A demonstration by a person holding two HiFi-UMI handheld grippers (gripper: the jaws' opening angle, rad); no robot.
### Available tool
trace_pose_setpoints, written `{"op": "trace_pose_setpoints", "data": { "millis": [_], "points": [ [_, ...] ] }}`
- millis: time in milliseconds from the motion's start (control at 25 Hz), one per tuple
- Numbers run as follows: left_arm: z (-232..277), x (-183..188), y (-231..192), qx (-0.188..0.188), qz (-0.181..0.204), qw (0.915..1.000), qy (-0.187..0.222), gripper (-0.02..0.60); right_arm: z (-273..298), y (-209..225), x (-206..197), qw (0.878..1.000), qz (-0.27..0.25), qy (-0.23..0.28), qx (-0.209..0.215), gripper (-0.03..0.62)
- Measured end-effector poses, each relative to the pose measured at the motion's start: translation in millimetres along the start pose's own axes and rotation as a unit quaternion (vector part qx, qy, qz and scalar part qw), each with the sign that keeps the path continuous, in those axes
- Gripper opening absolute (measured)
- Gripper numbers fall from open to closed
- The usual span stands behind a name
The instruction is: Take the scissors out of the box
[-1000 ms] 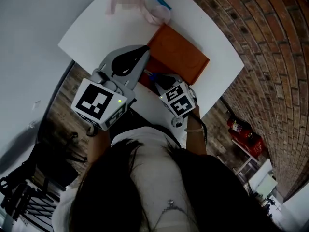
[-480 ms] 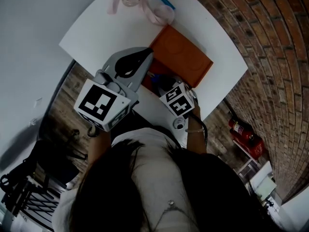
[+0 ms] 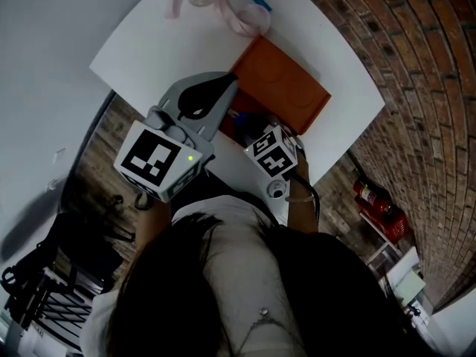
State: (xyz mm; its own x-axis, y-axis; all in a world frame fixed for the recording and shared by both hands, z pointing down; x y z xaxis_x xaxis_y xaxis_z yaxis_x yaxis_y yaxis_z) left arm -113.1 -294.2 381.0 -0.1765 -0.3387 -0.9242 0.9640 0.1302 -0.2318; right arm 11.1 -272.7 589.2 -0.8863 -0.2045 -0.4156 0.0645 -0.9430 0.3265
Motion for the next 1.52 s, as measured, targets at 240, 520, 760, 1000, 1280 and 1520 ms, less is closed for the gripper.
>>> {"op": "trace_pose_setpoints", "data": {
  "millis": [240,520,760,1000,1280,1520],
  "points": [
    [2.2,-0.5,-1.7,0.000,-0.004,1.0000,-0.001,0.000,3.3,0.1,-0.3,1.000,-0.010,-0.013,-0.003,0.141],
    [0.7,-1.1,-3.6,0.001,-0.002,1.0000,-0.002,0.000,4.3,0.7,-1.6,0.999,-0.027,-0.022,-0.028,0.113],
    [-0.4,-0.7,-2.1,-0.003,-0.005,1.0000,0.005,0.000,6.0,1.0,-2.1,0.999,-0.027,-0.018,-0.036,0.106],
    [-5.1,1.1,1.5,-0.004,0.001,1.0000,0.008,0.000,4.7,-1.1,-2.7,0.998,-0.029,-0.011,-0.050,0.101],
    [-13.1,5.1,1.0,0.001,0.001,0.9999,0.017,0.000,6.2,-3.6,-3.4,0.997,-0.043,-0.018,-0.064,0.100],
    [-21.5,8.8,2.2,0.004,0.000,0.9997,0.022,0.000,4.4,-5.2,-3.6,0.995,-0.057,-0.024,-0.083,0.097]
  ]
}}
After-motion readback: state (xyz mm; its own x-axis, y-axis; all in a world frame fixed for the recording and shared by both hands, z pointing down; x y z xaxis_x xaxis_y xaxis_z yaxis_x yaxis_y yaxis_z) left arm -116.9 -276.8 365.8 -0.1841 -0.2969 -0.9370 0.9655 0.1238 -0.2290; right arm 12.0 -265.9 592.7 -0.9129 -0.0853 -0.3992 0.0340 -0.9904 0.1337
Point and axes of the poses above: the fingertips, and each gripper's own axes: z forward along the fingers, y to its right, x out of its top, the point moved 5 cm from there along -z, backward along the fingers, and after that the axes turned 13 degrees about x, right-handed, at the moved point
